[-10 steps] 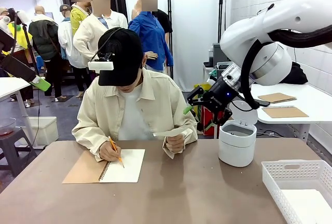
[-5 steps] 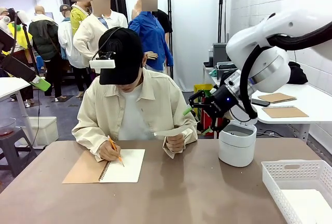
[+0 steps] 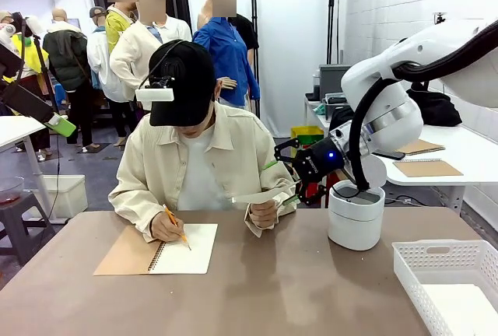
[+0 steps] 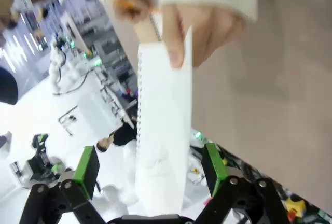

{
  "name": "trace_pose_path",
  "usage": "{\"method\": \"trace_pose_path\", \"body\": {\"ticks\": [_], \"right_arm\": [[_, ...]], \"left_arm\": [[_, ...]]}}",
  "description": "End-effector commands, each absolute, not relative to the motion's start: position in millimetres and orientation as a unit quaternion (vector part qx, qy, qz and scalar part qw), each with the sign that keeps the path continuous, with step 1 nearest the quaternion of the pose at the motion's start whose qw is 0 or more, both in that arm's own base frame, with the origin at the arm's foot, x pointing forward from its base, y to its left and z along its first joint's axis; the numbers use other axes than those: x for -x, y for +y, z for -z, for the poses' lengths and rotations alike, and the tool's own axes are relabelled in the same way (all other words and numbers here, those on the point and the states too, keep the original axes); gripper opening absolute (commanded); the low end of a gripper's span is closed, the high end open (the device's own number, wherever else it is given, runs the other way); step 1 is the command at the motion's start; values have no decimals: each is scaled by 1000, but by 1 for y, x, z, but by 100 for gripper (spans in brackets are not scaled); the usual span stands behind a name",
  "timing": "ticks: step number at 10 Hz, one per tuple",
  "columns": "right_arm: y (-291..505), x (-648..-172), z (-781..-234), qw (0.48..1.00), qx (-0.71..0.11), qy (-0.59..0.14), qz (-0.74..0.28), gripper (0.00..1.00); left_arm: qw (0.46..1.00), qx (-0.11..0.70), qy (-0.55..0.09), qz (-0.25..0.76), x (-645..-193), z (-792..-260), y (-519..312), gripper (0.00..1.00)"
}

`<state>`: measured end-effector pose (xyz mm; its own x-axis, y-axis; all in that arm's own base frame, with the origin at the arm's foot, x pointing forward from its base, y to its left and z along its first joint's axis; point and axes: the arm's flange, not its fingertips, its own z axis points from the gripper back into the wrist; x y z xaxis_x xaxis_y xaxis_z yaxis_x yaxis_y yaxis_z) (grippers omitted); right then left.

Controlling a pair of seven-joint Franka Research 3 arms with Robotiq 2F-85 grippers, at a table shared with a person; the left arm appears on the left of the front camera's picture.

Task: Sort the paper based on its condition.
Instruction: If a person hands you a paper, place it in the Organizing basket , and if it's crumpled, put it in the Trash can.

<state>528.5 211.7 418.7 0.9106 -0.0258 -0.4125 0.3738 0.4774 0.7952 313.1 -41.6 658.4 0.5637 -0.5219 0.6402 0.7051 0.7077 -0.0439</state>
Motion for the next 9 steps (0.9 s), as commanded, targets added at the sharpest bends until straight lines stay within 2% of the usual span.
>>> {"method": "trace_pose_path", "body": {"ticks": [1,5,9], "right_arm": [[211,-533,-421,829,-512,201,97,80],[211,-531,-422,827,-512,208,100,1],[210,-531,-424,828,-509,217,96,0]], "left_arm": [[871,150,-309,351,-313,-659,-41,100],[871,150,-309,351,-313,-659,-41,100],[871,150,-309,351,-313,-659,-41,100]]}}
